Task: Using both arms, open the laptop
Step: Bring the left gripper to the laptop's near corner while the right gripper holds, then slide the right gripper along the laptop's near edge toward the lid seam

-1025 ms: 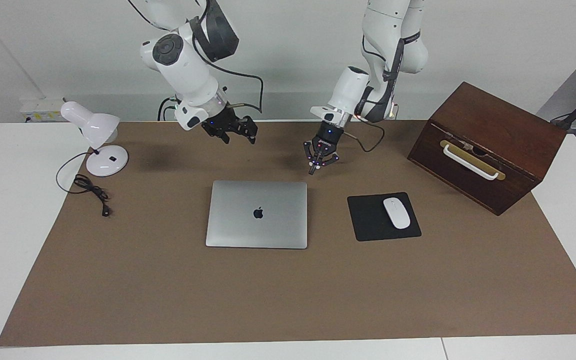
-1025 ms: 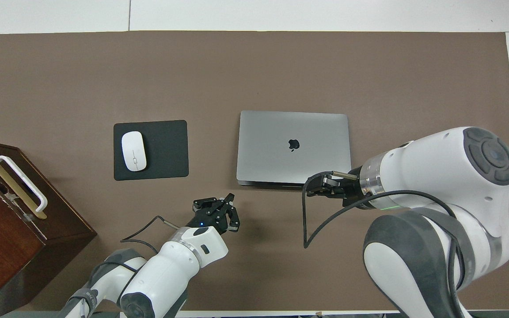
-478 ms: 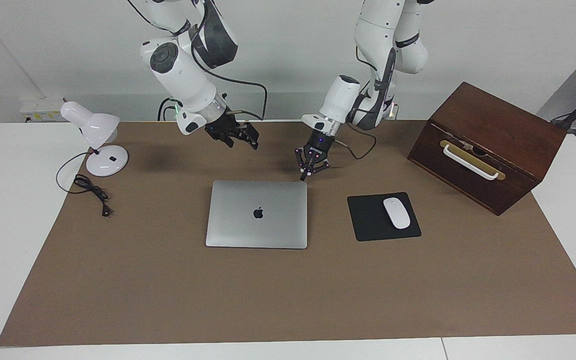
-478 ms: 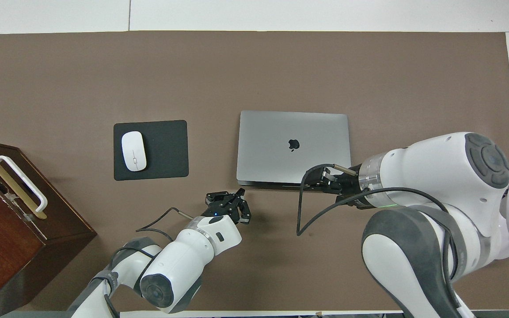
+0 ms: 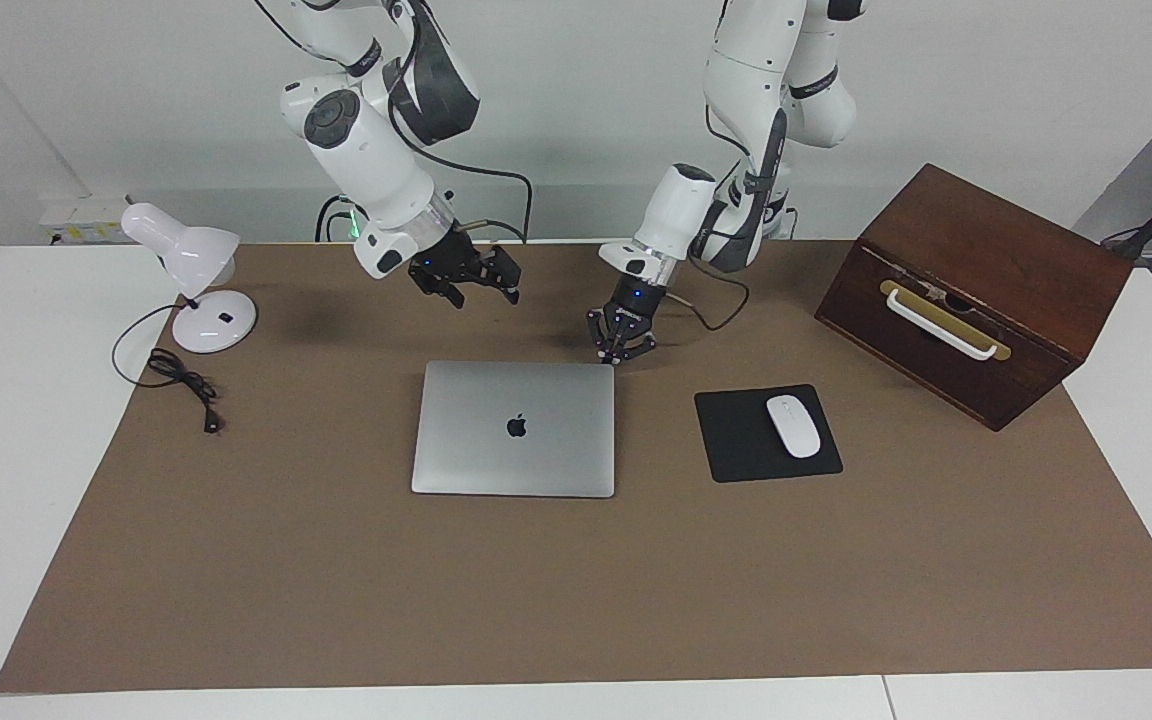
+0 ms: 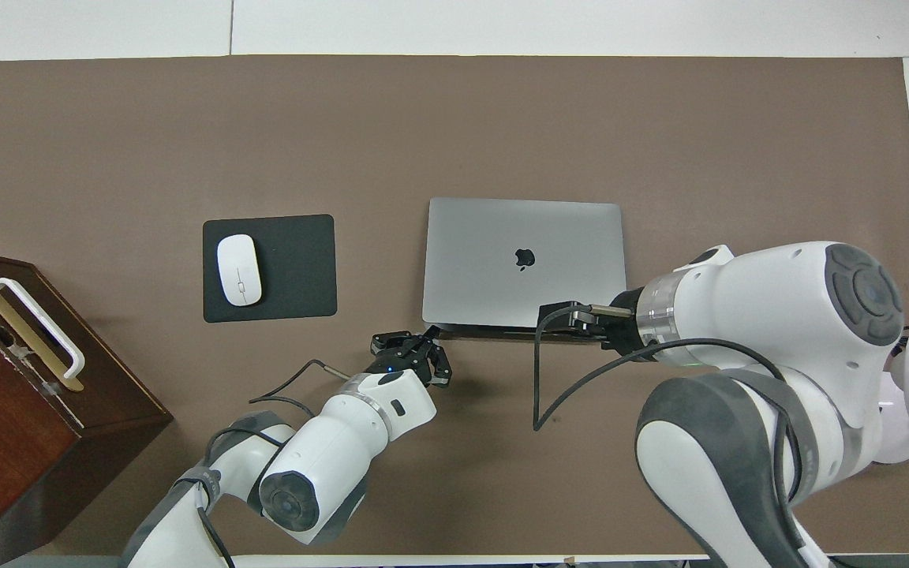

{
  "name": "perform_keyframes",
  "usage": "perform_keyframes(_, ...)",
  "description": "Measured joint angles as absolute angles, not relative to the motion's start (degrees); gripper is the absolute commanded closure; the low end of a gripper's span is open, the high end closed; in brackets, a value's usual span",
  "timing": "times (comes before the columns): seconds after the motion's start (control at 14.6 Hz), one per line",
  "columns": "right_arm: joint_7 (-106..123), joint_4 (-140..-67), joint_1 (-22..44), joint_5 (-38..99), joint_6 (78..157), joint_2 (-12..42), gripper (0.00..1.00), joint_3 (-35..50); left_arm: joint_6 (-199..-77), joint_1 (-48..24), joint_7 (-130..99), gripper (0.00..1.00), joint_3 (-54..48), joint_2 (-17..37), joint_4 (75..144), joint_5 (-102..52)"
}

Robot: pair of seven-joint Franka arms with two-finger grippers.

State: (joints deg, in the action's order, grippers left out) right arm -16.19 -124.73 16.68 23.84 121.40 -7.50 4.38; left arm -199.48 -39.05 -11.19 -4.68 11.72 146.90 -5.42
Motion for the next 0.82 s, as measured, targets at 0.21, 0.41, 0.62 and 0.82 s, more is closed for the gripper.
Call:
perform_keyframes(0.21, -11.9, -124.9, 20.4, 18.8, 124.3, -6.2, 0.00, 4.5, -199.5, -38.5, -11.2, 1.00, -4.4, 13.0, 145.6, -5.5)
perform_keyframes(0.41, -7.5, -125.1, 22.5, 12.4, 126.2, -4.1, 0.00, 4.6, -199.5, -38.0, -11.2, 1.00, -4.3, 13.7, 144.8, -5.5)
perform_keyframes(0.62, -1.2, -125.1, 22.3, 7.5, 130.2, -1.7, 0.00, 4.4, -199.6, -37.9, -11.2, 1.00, -4.3, 14.5, 143.9, -5.5)
perform_keyframes(0.82, 2.4, -125.1, 22.3, 1.9, 133.8, -0.1, 0.00, 4.3, -199.6, -37.9, -11.2, 1.00, -4.3, 14.8, 143.6, -5.5)
